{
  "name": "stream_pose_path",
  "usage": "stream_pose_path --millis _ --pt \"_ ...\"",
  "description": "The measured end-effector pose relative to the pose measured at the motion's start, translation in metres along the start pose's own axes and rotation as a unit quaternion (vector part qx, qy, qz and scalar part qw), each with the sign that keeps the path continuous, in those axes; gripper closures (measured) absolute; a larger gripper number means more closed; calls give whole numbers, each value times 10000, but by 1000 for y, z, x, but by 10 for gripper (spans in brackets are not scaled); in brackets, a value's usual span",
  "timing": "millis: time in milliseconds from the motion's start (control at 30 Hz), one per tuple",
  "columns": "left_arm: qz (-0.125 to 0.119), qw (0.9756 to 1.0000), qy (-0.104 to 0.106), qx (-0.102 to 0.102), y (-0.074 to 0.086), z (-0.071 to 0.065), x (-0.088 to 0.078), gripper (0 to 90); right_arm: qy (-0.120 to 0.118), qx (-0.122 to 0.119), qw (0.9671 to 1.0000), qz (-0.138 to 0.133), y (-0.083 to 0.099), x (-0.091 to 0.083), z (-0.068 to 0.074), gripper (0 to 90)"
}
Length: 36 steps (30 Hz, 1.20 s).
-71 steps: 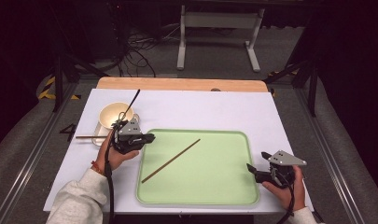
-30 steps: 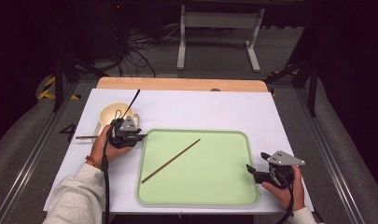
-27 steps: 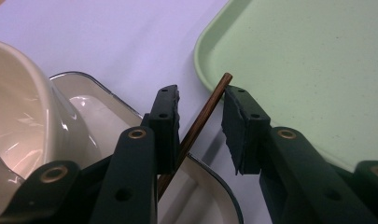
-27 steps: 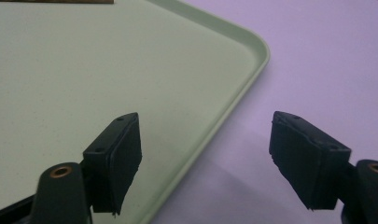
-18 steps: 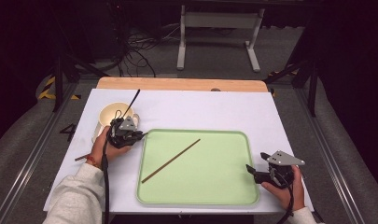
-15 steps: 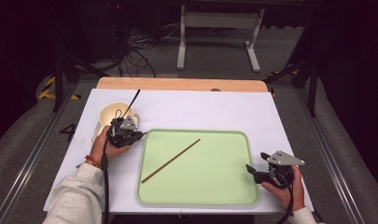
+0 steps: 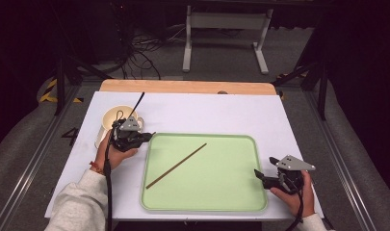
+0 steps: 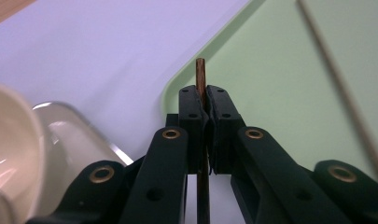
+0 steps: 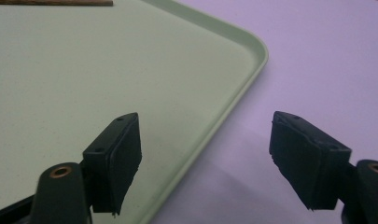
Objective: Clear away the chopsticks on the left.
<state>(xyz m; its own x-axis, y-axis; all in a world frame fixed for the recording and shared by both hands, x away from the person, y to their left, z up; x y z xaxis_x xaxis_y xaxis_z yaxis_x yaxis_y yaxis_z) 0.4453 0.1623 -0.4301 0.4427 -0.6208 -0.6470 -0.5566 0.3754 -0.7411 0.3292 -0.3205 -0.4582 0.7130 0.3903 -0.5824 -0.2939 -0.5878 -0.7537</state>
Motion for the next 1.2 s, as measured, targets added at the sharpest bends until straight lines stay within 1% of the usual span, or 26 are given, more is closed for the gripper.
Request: stream_pose_path --millis 33,67,100,167,200,267,300,367,433,467,500,533,567,600,700,767,800,833,867,900,933,967,1000,1133,1167,1200 --pt "-83 10000 23 -33 -3 -4 -2 862 3 1 10000 -7 0 0 0 254" --pt "-245 9994 183 -131 -9 -11 -4 862 5 0 10000 -9 0 0 0 254" --pt "-298 9991 233 -186 -11 -15 -5 862 2 -4 10000 -5 -1 0 0 254" --pt "-400 9984 337 -198 -15 -25 -4 862 -5 -18 10000 -3 -1 0 1 254" --pt "-400 9984 337 -198 -15 -25 -4 862 -5 -18 10000 -3 -1 0 1 254" --pt "-375 9979 498 -201 -21 -41 1 862 -4 -8 10000 4 -1 0 1 254" --pt "-375 9979 498 -201 -21 -41 1 862 -4 -8 10000 4 -1 0 1 254" --pt "-374 9971 630 -230 -26 -51 5 862 4 -6 10000 6 -1 0 0 254" --pt "-369 9963 760 -171 -34 -65 12 862 17 3 10000 -4 -1 0 0 255" --pt "-369 9963 760 -171 -34 -65 12 862 17 3 10000 -4 -1 0 0 255" --pt "-372 9959 809 -163 -37 -71 16 862 15 4 10000 -1 -1 0 0 255" --pt "-360 9949 919 -219 -41 -76 19 862 8 4 10000 1 0 1 0 255" --pt "-358 9949 914 -225 -43 -79 22 862 4 7 10000 1 0 1 0 255" --pt "-319 9945 976 -223 -49 -84 27 862 3 8 10000 -1 0 0 0 255" --pt "-295 9945 982 -227 -53 -90 35 862 11 1 10000 -7 0 0 0 254" --pt "-239 9938 1047 -288 -57 -94 47 862 10 1 10000 -18 -1 -1 0 255" --pt "-196 9948 957 -280 -58 -96 52 862 8 1 10000 -21 -1 -1 -1 255" --pt "-173 9951 945 -232 -59 -96 56 862 6 1 10000 -19 0 0 -1 255" --pt "-188 9943 1005 -312 -59 -96 59 862 1 -3 10000 -18 0 0 -1 254" --pt "-188 9943 1005 -312 -59 -96 59 862 1 -3 10000 -18 0 0 -1 254" --pt "-153 9949 950 -291 -59 -93 66 862 -9 -11 10000 -17 0 0 0 255" --pt "-181 9944 972 -378 -59 -91 70 862 -10 -11 10000 -20 0 0 0 255" --pt "-181 9944 972 -378 -59 -91 70 862 -10 -11 10000 -20 0 0 0 255" --pt "-143 9946 881 -536 -58 -87 81 862 -13 -15 10000 -11 0 0 0 255" --pt "-147 9950 823 -538 -58 -86 84 862 -17 -12 10000 -11 0 1 0 255" --pt "-156 9947 846 -558 -58 -86 86 862 -20 -10 10000 -9 0 1 0 255"
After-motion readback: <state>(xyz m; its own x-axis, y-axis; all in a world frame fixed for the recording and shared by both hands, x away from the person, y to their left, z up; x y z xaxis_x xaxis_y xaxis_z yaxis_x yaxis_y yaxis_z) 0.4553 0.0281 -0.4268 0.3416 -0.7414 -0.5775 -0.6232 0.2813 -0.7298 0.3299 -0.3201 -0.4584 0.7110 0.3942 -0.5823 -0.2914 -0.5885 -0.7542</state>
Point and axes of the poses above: each handheld gripper's, and its own axes: x roughly forward along the jaws, y roughly out of its underside, z roughly to its left, the point moved 2 cm from there along x, roughly forward along the jaws, and after that the axes turned 15 degrees about -x, right-handed, at the moved point
